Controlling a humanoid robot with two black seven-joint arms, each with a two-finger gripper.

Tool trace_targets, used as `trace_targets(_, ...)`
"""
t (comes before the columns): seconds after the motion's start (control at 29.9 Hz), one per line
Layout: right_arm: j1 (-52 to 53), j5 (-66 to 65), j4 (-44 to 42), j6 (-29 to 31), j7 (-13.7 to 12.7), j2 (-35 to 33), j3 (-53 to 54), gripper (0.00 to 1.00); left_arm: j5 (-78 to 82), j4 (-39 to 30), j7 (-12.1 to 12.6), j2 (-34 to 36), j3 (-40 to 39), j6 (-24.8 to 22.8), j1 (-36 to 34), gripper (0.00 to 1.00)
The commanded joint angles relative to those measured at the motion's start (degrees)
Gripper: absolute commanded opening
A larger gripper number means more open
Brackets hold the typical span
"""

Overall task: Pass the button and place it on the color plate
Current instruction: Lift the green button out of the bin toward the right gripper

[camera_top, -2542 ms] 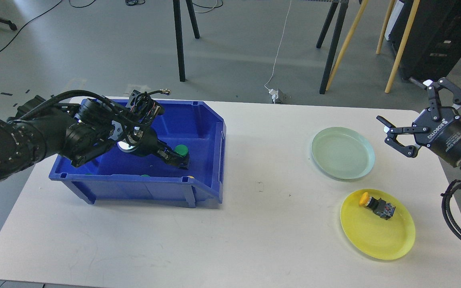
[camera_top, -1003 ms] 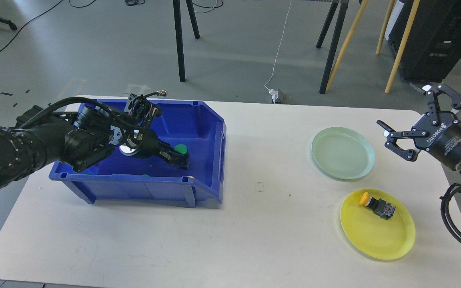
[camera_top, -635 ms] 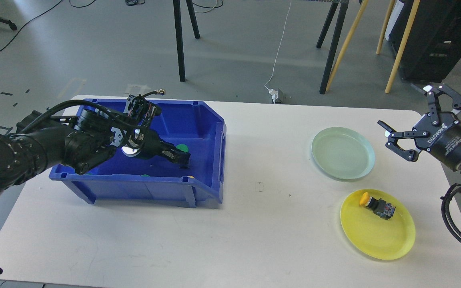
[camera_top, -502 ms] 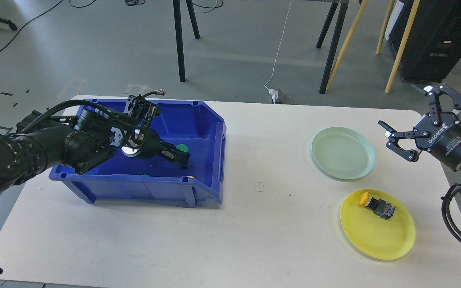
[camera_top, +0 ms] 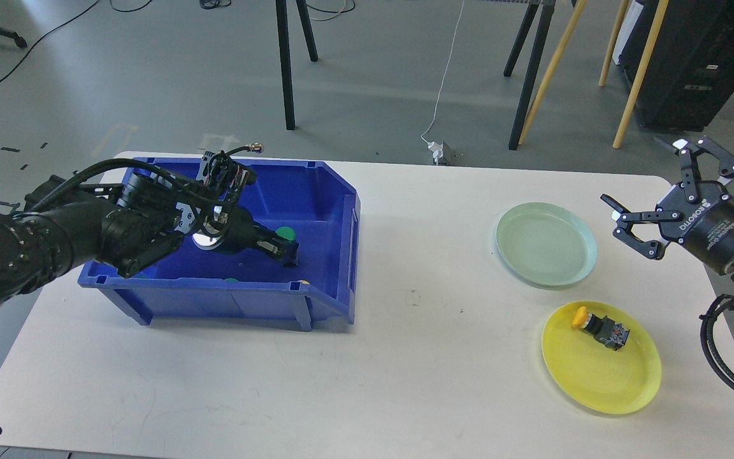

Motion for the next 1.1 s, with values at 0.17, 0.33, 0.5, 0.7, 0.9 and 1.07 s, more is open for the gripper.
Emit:
trace_targets(0.17,0.0,0.0,-0.1,1.2,0.0,0.0,0.2,0.98,0.2,-7.7,0.0,9.7,-0.9,-1.5,-4.9,0.07)
trace_targets(0.33,-0.1,0.1,0.0,1.3,0.1,0.0,0.2,0.98,-0.2,-19.1,0.0,21.8,-10.6,-2.0,-10.4,0.07)
trace_targets(0.5,0.1,-2.1,0.3,0.9,0.4,-0.1,0.2,0.98,-6.8,-28.9,0.0,28.5,-29.8,-6.0,-7.9,0.07)
trace_targets(0.7,1.0,-8.4,0.9,0.7,0.4,-1.0,0.4,0.98,-23.0,-28.8,0.0,20.2,-40.0,-5.9,-3.0,0.07)
trace_targets(0.9,1.0,-8.6,3.3,0.8,0.4,-3.1,0.3,0.98,-28.1,-20.7,0.0,6.2,-45.4,-4.3,-0.7,0.07)
trace_targets(1.07,0.8,-10.2,4.7,0.8,0.4,-3.2,0.1,0.98,-28.8,-18.9,0.0,0.0,-47.8,-2.1,2.5,0.08)
